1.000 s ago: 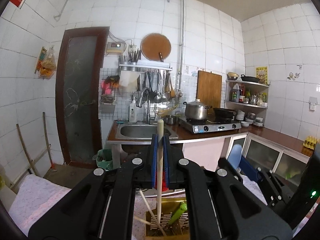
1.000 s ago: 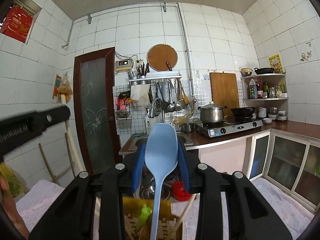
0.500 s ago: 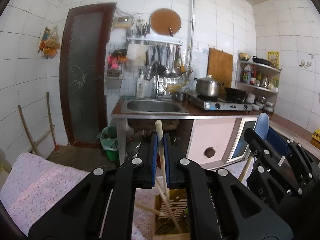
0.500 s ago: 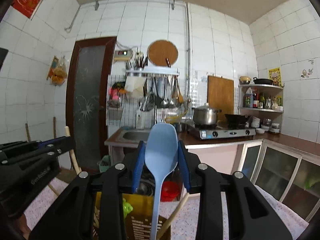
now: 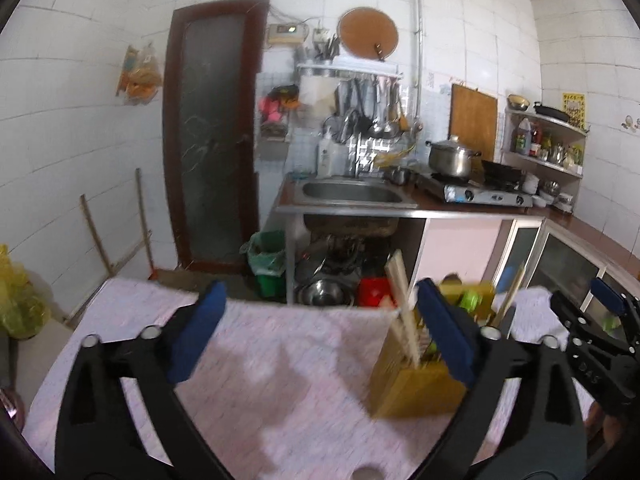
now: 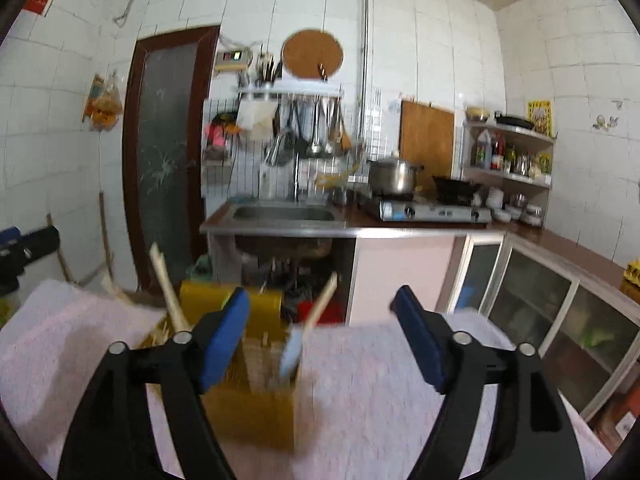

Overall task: Organize utensils
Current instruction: 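Bring both tools back over the metal spoon and last chopstick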

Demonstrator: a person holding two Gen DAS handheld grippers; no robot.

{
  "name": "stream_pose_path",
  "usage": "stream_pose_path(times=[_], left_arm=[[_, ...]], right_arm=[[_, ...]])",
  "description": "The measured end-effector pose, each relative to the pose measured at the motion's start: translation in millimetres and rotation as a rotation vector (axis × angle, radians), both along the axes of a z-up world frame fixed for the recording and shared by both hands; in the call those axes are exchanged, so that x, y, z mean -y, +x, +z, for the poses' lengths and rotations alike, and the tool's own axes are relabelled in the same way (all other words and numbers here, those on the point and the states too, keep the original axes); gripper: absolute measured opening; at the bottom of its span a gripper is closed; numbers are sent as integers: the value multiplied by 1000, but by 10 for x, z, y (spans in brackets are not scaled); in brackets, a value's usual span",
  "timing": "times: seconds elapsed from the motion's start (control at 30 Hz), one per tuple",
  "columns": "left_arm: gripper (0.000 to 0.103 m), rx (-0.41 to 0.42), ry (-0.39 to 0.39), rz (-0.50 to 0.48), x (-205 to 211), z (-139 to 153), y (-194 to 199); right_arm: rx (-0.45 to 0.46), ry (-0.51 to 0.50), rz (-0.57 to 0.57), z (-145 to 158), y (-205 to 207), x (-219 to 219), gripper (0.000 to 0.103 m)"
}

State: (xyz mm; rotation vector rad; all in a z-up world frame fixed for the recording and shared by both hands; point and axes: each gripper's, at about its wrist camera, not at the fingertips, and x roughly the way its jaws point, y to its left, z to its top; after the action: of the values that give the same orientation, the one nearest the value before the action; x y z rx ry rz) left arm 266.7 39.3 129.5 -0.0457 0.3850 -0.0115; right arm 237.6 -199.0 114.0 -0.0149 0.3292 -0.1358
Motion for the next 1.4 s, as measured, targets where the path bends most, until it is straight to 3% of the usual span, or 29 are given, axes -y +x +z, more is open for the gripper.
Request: stream_pose_path(times=[0.2,0.4,0.53,0.7,0.83,0.87,0.93,1.0,1.13,1.4], left_arm=[[98,-142,49,35,-247,-546,-385],[98,-316,-10,72,-555,-1220,-646],[98,-403,6,94,-623,-1584,-772],[98,-463,33,92,-623,-1783,-822],[98,-459,50,89,-602,-1801,-829],[98,-457,51,89,-582,-1799,-802],[98,-457,51,85,-567,-1782,-779],[98,-456,50,82,-529,-1773,-766],[98,-448,50,68,-464,-1725,-749],[98,-449,57,33,-187,-1688,-652]], right_arm=[[-176,37,48,-478,-410,-146,76],[-345,77,99,-1048,-740,-379,76],[-425,68,140,-1281,-872,-555,76],[-484,67,169,-1429,-976,-695,76],[-509,60,175,-1514,-1016,-773,74],[-514,62,178,-1529,-1015,-786,70],[-537,66,188,-1546,-960,-821,48],[-539,66,196,-1565,-957,-855,43],[-533,76,219,-1553,-925,-866,11],[-503,132,169,-1472,-865,-486,6]])
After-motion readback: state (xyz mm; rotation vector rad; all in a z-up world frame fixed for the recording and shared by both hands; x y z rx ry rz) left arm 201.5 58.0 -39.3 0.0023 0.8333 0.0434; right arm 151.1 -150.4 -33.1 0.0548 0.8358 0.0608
